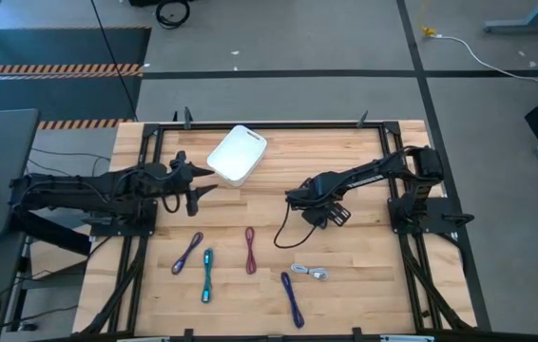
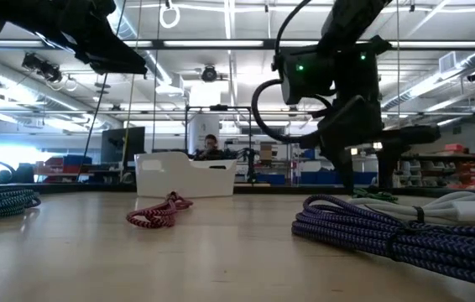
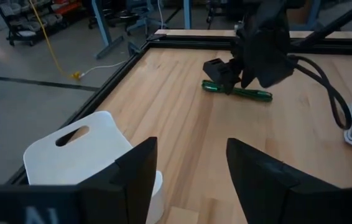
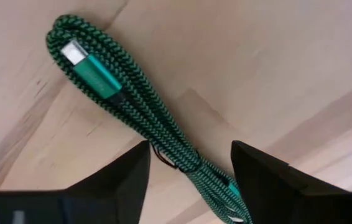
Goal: Pick and place USB-C Cables
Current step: Put the green charger cable into the white bin
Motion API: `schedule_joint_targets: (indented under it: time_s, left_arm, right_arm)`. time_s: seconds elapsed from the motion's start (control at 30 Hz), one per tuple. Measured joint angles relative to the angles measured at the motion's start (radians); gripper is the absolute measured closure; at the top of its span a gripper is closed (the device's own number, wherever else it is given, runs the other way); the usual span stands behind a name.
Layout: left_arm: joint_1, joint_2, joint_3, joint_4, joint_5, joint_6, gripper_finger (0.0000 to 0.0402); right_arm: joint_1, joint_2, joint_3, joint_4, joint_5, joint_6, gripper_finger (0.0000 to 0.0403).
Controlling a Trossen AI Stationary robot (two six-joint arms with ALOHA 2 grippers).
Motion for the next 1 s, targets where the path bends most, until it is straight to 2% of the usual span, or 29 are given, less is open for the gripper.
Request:
schedule_joint_targets:
  time_s: [0.27, 0.4, 0.7, 1.0]
  left_arm:
    - [0.000, 0.000, 0.000, 0.000, 0.000, -0.022, 0.0212]
    - [0.000, 0.000, 0.000, 0.001, 0.000, -0.025, 0.0212]
    - [0.000, 0.000, 0.000, 0.000, 0.000, -0.041, 0.0212]
    - [0.000, 0.000, 0.000, -0.003, 0.000, -0.041, 0.0212]
  right_arm:
    - [0.000, 0.001, -0.009, -0.006, -0.034, 0.035, 0.0264]
    - [0.000, 0.001, -0.021, -0.003, -0.037, 0.036, 0.0284]
    - [0.000, 0.001, -0.033, 0.071, -0.031, 0.037, 0.0300]
    - [-0.003, 0.001, -0.004, 0.080, -0.030, 0.060, 0.0389]
